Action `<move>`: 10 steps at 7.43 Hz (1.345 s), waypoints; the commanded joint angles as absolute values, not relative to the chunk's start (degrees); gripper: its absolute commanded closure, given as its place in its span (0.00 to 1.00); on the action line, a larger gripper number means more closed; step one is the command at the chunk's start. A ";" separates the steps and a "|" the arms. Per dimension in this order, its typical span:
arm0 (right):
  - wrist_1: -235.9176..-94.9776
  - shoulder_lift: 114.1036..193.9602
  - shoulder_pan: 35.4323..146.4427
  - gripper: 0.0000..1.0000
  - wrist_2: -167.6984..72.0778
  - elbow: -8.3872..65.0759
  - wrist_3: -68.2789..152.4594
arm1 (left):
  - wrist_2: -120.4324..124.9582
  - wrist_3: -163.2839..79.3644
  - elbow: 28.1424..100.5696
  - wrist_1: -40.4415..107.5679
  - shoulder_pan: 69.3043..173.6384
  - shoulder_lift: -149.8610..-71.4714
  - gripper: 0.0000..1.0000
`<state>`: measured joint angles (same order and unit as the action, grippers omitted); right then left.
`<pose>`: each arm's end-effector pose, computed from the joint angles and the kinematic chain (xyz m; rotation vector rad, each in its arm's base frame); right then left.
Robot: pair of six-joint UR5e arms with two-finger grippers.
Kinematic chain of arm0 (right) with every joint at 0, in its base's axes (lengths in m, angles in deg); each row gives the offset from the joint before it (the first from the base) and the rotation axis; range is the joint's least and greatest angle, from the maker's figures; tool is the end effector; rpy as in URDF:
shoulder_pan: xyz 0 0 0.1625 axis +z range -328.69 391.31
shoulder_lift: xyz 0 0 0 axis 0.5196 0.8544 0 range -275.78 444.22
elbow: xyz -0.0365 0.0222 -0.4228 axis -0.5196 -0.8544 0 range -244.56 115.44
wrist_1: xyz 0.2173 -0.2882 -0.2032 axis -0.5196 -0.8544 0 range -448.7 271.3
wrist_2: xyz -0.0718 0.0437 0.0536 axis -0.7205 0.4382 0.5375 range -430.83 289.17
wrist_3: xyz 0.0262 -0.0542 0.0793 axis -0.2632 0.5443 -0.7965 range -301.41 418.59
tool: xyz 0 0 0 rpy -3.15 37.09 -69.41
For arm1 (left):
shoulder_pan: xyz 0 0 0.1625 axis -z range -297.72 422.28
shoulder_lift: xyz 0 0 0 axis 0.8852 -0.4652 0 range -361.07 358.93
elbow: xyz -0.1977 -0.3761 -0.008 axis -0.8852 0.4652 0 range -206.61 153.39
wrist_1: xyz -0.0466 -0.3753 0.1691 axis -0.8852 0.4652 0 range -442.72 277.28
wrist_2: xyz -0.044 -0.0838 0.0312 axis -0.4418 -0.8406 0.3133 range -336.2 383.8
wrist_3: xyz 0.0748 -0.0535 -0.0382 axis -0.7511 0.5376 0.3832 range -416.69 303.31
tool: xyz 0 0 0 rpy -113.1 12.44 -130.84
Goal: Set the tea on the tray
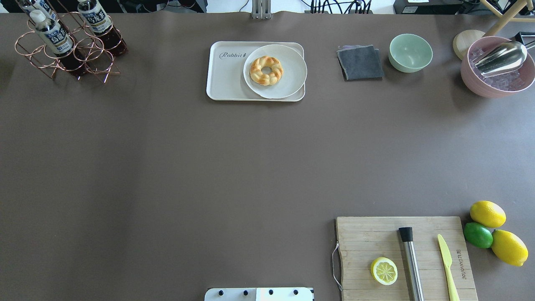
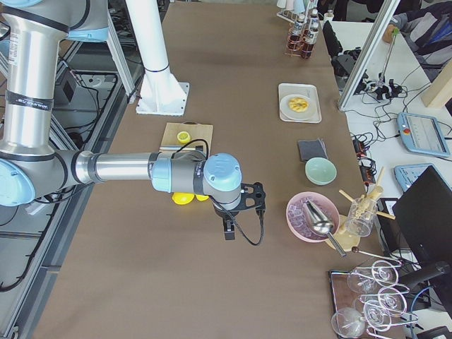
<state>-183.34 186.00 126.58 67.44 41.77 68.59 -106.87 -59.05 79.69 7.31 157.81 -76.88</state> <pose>0.0959 -0.3967 0.6138 0.1106 -0.8354 -0.0769 -0.1057 -0.3817 0.6318 0.0846 0.7056 -0.0397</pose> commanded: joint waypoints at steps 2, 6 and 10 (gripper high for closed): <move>-183.18 185.56 126.49 0.00 67.24 42.05 68.87 | -106.37 -59.15 79.30 7.89 157.81 -76.75 0.03; -182.92 185.48 126.06 0.00 66.37 42.66 69.14 | -106.55 -60.82 78.15 10.36 157.72 -75.78 0.03; -182.92 185.47 125.35 0.00 65.49 42.49 68.96 | -110.15 -59.94 80.35 4.58 157.73 -75.87 0.03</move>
<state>-182.92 185.40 125.41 65.59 42.64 69.13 -108.76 -60.14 79.45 7.73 157.78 -75.76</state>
